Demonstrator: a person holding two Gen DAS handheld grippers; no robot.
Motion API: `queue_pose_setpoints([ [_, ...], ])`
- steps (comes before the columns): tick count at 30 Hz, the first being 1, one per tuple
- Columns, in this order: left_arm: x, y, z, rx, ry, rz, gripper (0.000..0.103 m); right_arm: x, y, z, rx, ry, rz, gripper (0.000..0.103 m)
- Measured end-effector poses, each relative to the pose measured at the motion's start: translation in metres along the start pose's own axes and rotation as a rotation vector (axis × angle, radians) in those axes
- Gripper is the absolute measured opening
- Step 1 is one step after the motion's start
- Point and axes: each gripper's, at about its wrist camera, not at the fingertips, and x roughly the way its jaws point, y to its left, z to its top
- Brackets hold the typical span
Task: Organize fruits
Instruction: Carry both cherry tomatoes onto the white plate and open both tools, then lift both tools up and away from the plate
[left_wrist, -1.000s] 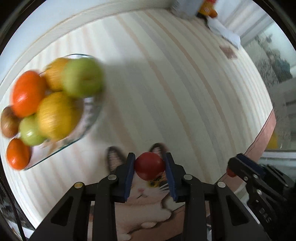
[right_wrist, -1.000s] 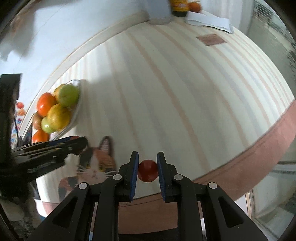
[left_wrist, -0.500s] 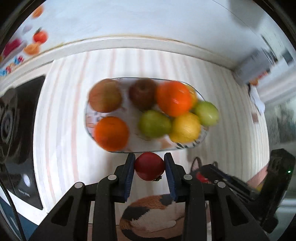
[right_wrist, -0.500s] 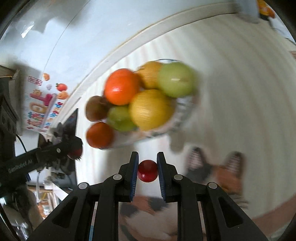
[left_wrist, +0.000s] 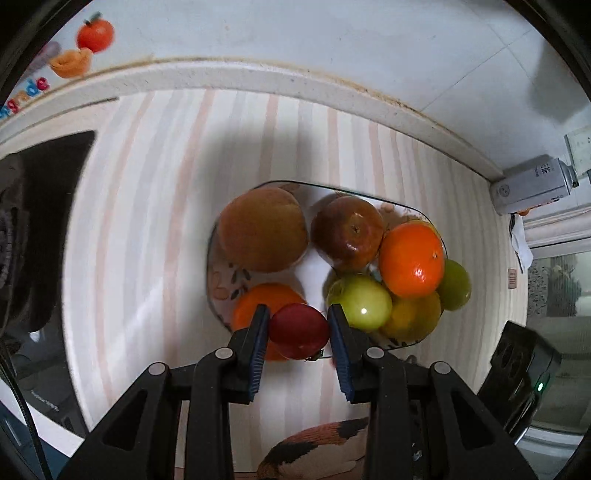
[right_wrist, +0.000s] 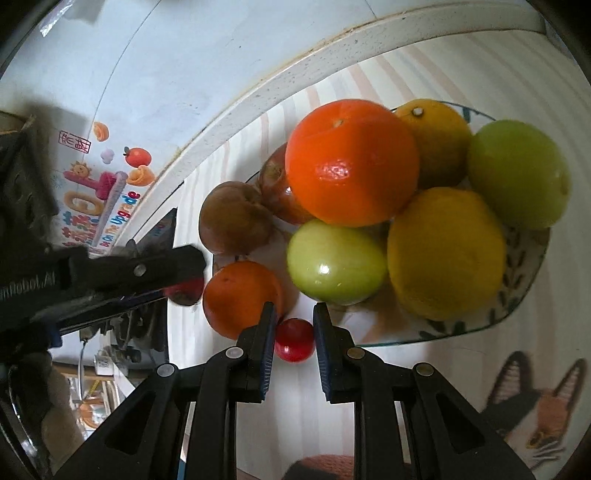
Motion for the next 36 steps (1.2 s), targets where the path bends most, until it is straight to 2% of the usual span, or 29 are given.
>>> queue_pose_setpoints([
  [5,0.019,-0.015,0.012,0.054,0.041,0.006,0.030,0.000,-0.002,-0.003,0.006,-0.006,0.025,0.023],
  [8,0.027,-0.022,0.017,0.084,0.062,0.015,0.030,0.000,-0.006,-0.003,0.022,0.002,0.019,0.029],
  [10,0.031,-0.023,0.018,0.094,0.073,0.034,0.031,-0.005,-0.012,-0.006,0.036,-0.004,0.006,0.052],
  [12,0.032,-0.023,0.020,0.095,0.077,0.050,0.033,-0.010,-0.015,-0.007,0.050,-0.023,-0.004,0.061],
  [13,0.032,-0.022,0.021,0.090,0.075,0.058,0.036,-0.011,-0.014,-0.007,0.053,-0.027,-0.007,0.061],
  [15,0.028,-0.019,0.021,0.081,0.064,0.062,0.054,-0.018,-0.015,-0.008,0.054,-0.034,-0.018,0.061],
  [17,0.023,-0.015,0.020,0.072,0.050,0.072,0.067,-0.025,-0.013,-0.009,0.042,-0.037,-0.042,0.062],
  [18,0.018,-0.013,0.019,0.073,0.035,0.073,0.068,-0.031,-0.010,-0.010,0.029,-0.038,-0.075,0.068],
  [19,0.014,-0.012,0.017,0.076,0.026,0.080,0.068,-0.034,-0.009,-0.010,0.020,-0.039,-0.100,0.078],
  [20,0.008,-0.010,0.014,0.083,0.011,0.102,0.072,-0.039,-0.006,-0.012,0.005,-0.042,-0.132,0.084],
  [21,0.003,-0.009,0.010,0.089,-0.002,0.114,0.086,-0.047,-0.003,-0.014,-0.014,-0.044,-0.184,0.091],
  [23,-0.009,-0.005,0.001,0.101,-0.037,0.141,0.096,-0.059,0.002,-0.018,-0.049,-0.055,-0.256,0.092],
  [27,-0.036,0.003,-0.027,0.123,-0.113,0.212,0.096,-0.087,0.005,-0.030,-0.100,-0.094,-0.382,0.096],
  [32,-0.059,0.005,-0.062,0.144,-0.174,0.225,0.096,-0.123,0.013,-0.046,-0.134,-0.153,-0.456,0.096],
  [36,-0.074,-0.002,-0.088,0.161,-0.216,0.230,0.096,-0.156,0.021,-0.064,-0.147,-0.184,-0.469,0.097],
])
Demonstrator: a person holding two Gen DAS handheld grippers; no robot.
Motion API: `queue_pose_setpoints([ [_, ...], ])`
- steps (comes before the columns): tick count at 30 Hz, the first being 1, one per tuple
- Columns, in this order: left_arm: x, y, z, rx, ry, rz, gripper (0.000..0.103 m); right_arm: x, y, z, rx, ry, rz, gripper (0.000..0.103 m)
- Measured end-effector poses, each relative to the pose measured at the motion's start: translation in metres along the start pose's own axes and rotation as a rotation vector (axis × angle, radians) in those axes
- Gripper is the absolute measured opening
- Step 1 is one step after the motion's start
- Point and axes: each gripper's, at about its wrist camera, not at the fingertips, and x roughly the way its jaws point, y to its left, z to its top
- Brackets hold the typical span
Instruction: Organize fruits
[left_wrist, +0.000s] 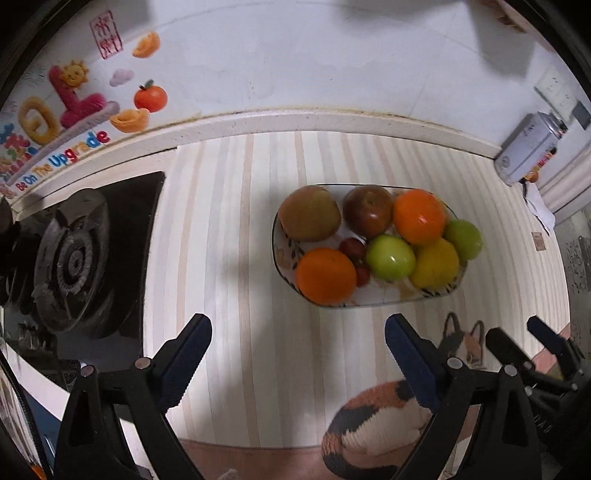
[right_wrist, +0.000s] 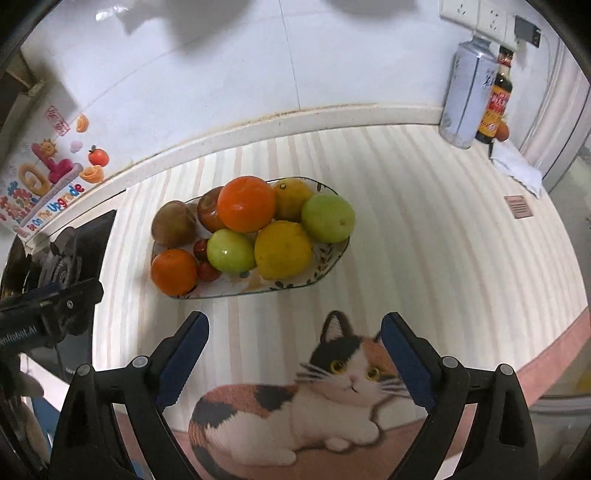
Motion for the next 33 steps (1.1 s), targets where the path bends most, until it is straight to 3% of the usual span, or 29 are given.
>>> queue_pose_setpoints([
  [11,-0.087,-0.030,-0.054,-0.004,-0.199,0.060,0.096,-0.101,-0.010,-0.039,-0.053,-0.123,0.010,0.097],
  [17,-0.145,-0.042,-0.099,-0.048,-0.303,0.081,0.096,-0.166,-0.019,-0.068,-0.105,-0.193,0.034,0.097],
  [26,-0.213,-0.055,-0.165,-0.101,-0.384,0.091,0.096,-0.254,-0.031,-0.116,-0.179,-0.269,0.061,0.097],
  [33,-0.250,-0.063,-0.206,-0.077,-0.420,0.085,0.096,-0.310,-0.032,-0.152,-0.190,-0.321,0.066,0.098],
])
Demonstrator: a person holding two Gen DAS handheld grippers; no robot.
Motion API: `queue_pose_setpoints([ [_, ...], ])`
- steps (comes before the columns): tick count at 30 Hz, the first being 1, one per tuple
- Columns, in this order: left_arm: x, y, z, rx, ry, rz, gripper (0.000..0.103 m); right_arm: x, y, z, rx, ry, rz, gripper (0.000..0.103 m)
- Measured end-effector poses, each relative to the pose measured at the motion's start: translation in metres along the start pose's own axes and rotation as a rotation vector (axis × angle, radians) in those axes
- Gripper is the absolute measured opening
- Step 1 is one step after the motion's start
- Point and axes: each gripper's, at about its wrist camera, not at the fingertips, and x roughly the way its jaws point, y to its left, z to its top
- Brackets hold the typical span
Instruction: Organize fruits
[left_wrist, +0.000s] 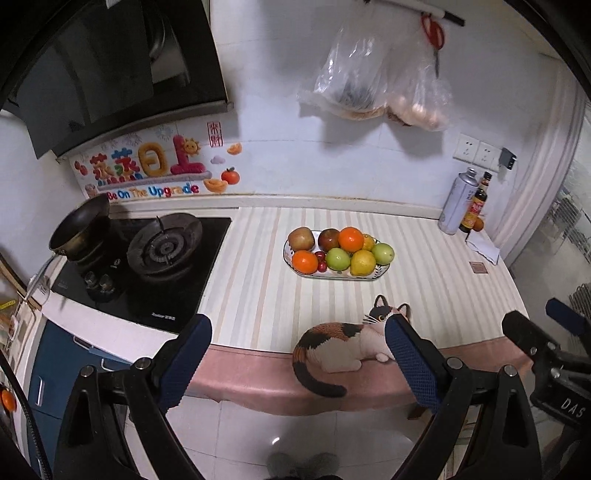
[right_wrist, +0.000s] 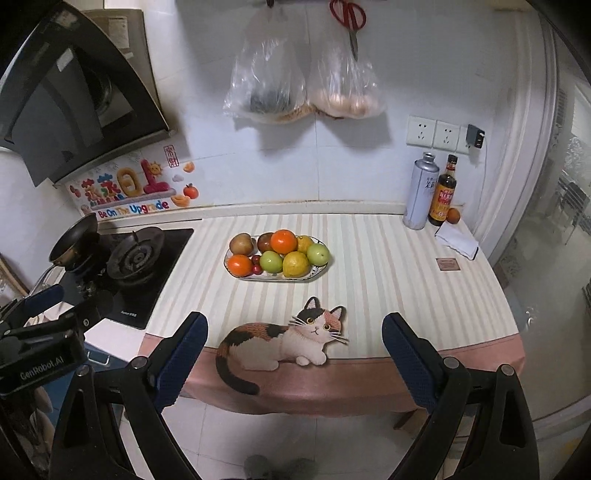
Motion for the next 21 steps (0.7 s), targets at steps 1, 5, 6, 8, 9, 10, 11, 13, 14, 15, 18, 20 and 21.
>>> queue_pose_setpoints([
  [1,-0.006,0.000,-0.002,0.006,-0.005,-0.002,0.096,-0.006,0.002,-0.002,0.000,-0.003,0.000,0.098],
  [5,-0.026,0.001,-0.010,0.021,-0.021,-0.007,0.096,-0.029,0.009,-0.011,0.006,-0.010,0.011,0.098],
  [6,-0.032,0.003,-0.012,0.023,-0.028,-0.008,0.096,-0.033,0.011,-0.012,0.002,-0.015,0.010,0.098],
  [8,-0.039,0.005,-0.015,0.020,-0.037,-0.011,0.096,-0.040,0.014,-0.014,-0.002,-0.018,0.011,0.098],
  [9,-0.043,0.007,-0.017,0.015,-0.038,-0.014,0.096,-0.043,0.014,-0.016,0.000,-0.019,0.015,0.098],
  [10,-0.046,0.008,-0.018,0.011,-0.038,-0.017,0.096,-0.045,0.015,-0.016,0.000,-0.019,0.015,0.098],
  [11,-0.049,0.010,-0.019,0.006,-0.041,-0.020,0.096,-0.048,0.015,-0.018,-0.001,-0.018,0.014,0.098],
  [13,-0.054,0.011,-0.021,0.008,-0.049,-0.017,0.096,-0.051,0.015,-0.020,0.002,-0.018,0.020,0.098],
  [14,-0.057,0.011,-0.022,0.009,-0.055,-0.015,0.096,-0.053,0.015,-0.021,0.004,-0.017,0.022,0.098],
  [15,-0.058,0.012,-0.022,0.007,-0.058,-0.016,0.096,-0.054,0.015,-0.022,0.008,-0.016,0.029,0.098],
  [18,-0.061,0.013,-0.025,0.002,-0.056,-0.022,0.096,-0.056,0.013,-0.023,0.015,-0.017,0.042,0.103],
  [20,-0.060,0.012,-0.025,0.005,-0.049,-0.028,0.100,-0.057,0.011,-0.024,0.015,-0.028,0.035,0.103],
  [21,-0.060,0.012,-0.025,0.006,-0.048,-0.025,0.103,-0.057,0.010,-0.024,0.016,-0.031,0.033,0.103],
])
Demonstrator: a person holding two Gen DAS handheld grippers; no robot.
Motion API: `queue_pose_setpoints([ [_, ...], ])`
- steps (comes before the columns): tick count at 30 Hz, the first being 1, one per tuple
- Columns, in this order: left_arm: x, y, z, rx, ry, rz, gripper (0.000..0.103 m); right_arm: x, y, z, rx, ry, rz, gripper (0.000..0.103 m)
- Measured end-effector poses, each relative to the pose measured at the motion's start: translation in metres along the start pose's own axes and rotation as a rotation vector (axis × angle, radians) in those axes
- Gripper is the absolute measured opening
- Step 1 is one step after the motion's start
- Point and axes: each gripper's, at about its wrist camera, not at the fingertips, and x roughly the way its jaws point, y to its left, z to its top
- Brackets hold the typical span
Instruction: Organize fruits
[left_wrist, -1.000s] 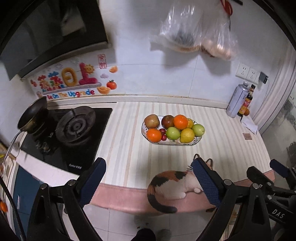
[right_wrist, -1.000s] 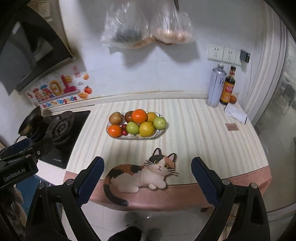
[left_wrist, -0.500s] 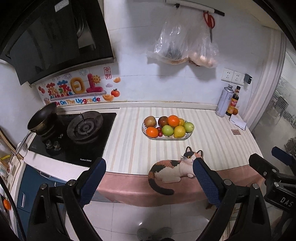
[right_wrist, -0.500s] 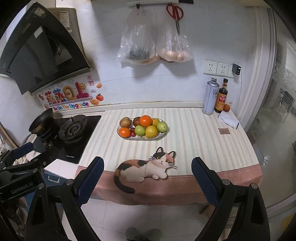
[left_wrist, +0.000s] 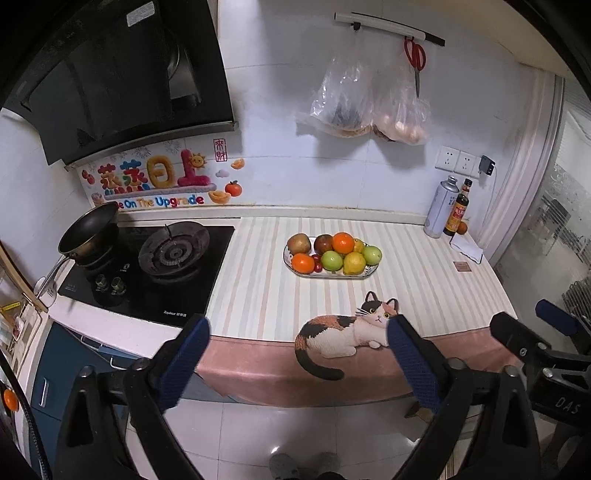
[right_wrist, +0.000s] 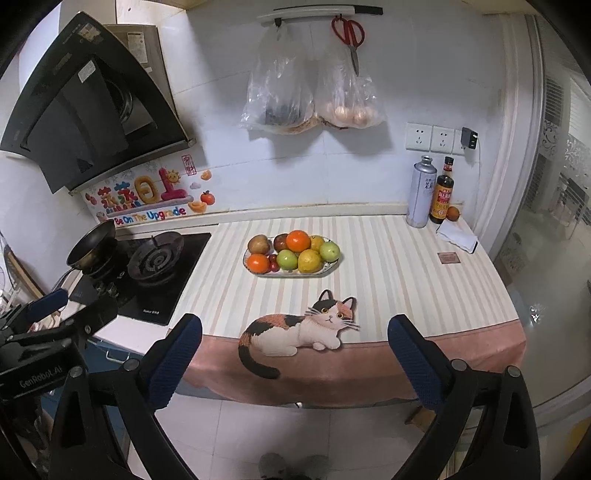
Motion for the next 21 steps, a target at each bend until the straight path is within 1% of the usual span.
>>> queue_pose_setpoints([
  [3,0.003,-0.003,0.001,0.009,-0.004,0.016,0.103,0.002,-0.003,0.003,0.007,-0.011,-0.009,0.103],
  [8,0.017,-0.008,0.007,0.001,0.004,0.022,0.103,0.017,-0.008,0.017,0.007,-0.020,-0.027,0.103],
  [12,0.035,-0.009,0.016,-0.002,0.013,0.031,0.103,0.041,-0.013,0.027,0.014,-0.008,-0.039,0.103],
  [17,0.064,-0.010,0.027,0.001,0.035,0.060,0.103,0.073,-0.014,0.038,0.009,0.015,-0.051,0.103],
  [21,0.090,-0.008,0.036,-0.003,0.067,0.069,0.103,0.100,-0.013,0.043,-0.008,0.055,-0.067,0.103],
])
